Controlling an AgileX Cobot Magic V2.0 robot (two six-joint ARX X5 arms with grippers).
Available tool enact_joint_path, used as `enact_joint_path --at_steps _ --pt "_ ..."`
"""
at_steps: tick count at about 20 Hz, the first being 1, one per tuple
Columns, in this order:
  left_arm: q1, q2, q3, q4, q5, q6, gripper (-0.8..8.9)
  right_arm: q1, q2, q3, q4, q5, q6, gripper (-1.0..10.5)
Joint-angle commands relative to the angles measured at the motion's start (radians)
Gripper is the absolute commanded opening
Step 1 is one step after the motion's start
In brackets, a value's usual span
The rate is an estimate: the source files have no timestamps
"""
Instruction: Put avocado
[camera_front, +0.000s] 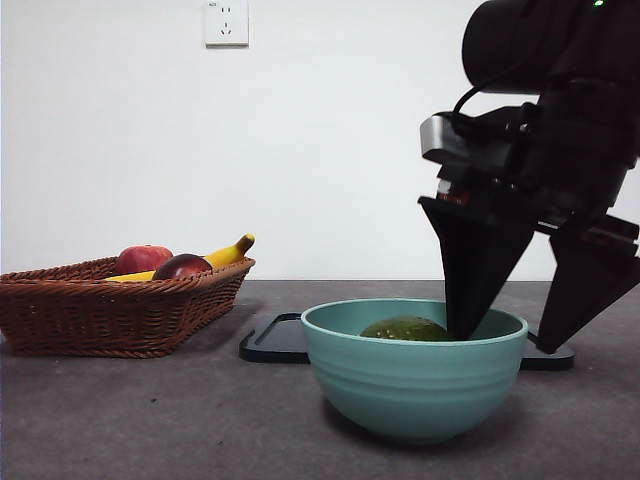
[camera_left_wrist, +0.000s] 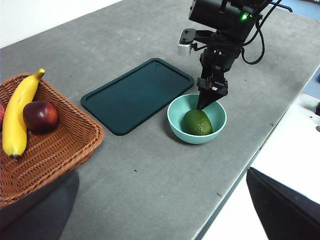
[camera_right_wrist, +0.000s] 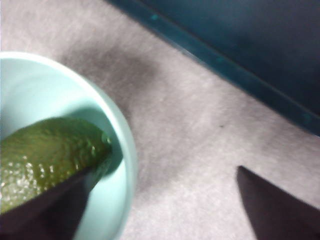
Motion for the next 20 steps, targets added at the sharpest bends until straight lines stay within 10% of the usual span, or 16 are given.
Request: enact_joint_path --at_steps 1,5,20 --pt "-0.011 0.002 0.007 0.01 -0.005 0.004 5.63 0.018 0.027 0.016 0.014 -0.001 -0.008 2.9" --pt "-0.011 0.002 0.007 0.008 -0.005 0.004 5.63 0.025 0.028 0.016 0.015 -0.01 -0.007 0.1" --pt "-0.011 0.002 0.007 0.011 -0.005 0.009 5.63 -0.099 0.29 0.536 -0.145 0.058 0.077 0.1"
